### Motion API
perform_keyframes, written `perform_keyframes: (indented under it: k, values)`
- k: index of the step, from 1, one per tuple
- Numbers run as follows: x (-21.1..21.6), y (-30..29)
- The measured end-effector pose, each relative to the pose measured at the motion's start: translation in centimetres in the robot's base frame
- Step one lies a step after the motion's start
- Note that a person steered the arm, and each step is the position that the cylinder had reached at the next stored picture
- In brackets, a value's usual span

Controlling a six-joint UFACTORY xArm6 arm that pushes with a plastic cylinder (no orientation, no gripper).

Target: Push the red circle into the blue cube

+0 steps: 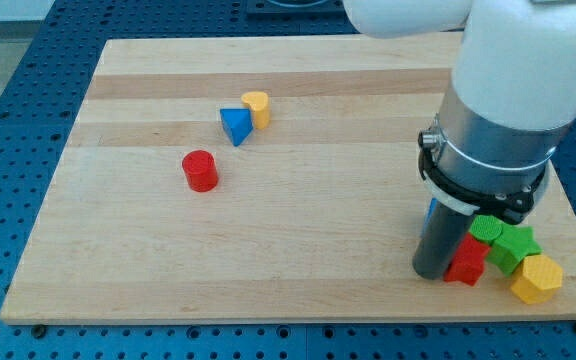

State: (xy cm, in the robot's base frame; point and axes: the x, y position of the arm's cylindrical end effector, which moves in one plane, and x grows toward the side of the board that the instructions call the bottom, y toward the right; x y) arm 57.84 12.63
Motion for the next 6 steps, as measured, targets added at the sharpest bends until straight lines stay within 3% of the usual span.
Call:
perform_keyframes:
  k: [1, 6]
  values:
    - [0.0, 0.0]
    - [-2.2, -14.0]
